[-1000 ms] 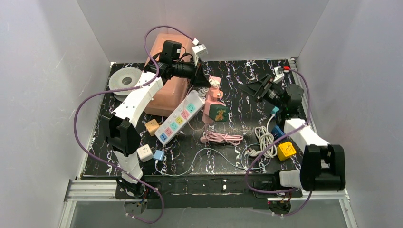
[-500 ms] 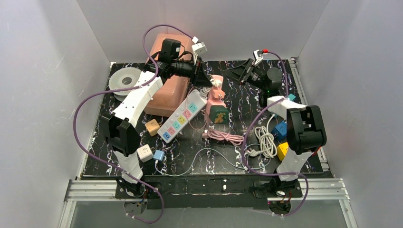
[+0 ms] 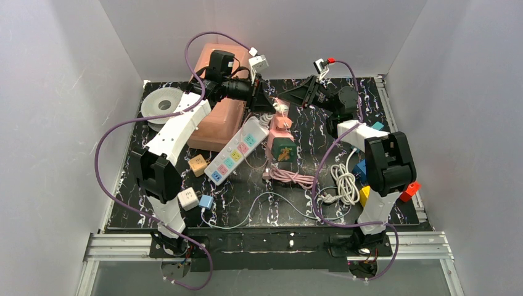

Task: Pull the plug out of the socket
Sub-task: Remove the plug from the socket.

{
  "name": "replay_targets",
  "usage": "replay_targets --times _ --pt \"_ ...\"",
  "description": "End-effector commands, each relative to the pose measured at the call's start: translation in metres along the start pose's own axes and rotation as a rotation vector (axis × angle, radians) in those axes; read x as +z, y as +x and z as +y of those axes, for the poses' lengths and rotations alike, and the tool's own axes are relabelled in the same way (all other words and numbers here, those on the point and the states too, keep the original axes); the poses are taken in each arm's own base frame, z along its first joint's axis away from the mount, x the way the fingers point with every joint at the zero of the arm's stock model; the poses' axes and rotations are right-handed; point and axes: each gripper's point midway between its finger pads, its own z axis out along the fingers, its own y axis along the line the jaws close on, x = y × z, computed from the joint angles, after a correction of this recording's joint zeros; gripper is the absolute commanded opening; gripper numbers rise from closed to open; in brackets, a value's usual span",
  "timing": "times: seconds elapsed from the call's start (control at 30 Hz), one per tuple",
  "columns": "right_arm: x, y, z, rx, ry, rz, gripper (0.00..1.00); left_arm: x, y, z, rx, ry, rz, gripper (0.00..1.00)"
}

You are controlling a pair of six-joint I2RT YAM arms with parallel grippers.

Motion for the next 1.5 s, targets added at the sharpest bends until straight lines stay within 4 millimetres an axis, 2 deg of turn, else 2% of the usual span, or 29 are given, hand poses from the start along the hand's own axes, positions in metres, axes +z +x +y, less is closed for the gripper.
replay_targets --times 0.0,0.17,0.3,0.37,0.47,0.7,0.83,1.0,1.17,1.37,1.47 --pt "0.004 0.000 0.024 -0.071 -0.101 0.027 0.59 -0.028 -0.045 -0.062 0.140 0.094 -0.100 0.00" --pt "0.002 0.005 0.037 -0.061 -0.171 0.051 0.54 -0.030 -0.045 -0.062 0.146 0.090 -0.098 0.00" --pt "0.000 0.010 0.046 -0.054 -0.209 0.082 0.64 -0.032 -0.045 -0.061 0.149 0.086 -0.098 0.00" --pt "0.000 0.010 0.047 -0.053 -0.207 0.077 0.64 -0.032 -0.045 -0.061 0.147 0.086 -0.098 0.00" --pt "0.002 0.007 0.047 -0.055 -0.204 0.069 0.51 -0.032 -0.045 -0.061 0.146 0.086 -0.098 0.00" --pt "0.006 0.000 0.056 -0.063 -0.220 0.064 0.01 -0.032 -0.042 -0.061 0.142 0.088 -0.093 0.00" --pt "0.006 -0.001 0.062 -0.085 -0.204 0.062 0.01 -0.031 -0.038 -0.061 0.135 0.096 -0.088 0.00" --pt "0.002 0.007 0.046 -0.142 -0.081 0.069 0.01 -0.032 -0.039 -0.065 0.128 0.115 -0.089 0.00" --pt "-0.006 0.017 0.018 -0.164 0.048 0.065 0.01 -0.034 -0.041 -0.077 0.125 0.171 -0.094 0.00" --pt "-0.012 0.020 -0.013 -0.138 0.161 0.068 0.01 -0.043 -0.041 -0.116 0.109 0.370 -0.091 0.00" --pt "-0.013 0.019 -0.021 -0.131 0.179 0.064 0.01 -0.048 -0.039 -0.132 0.101 0.445 -0.085 0.00"
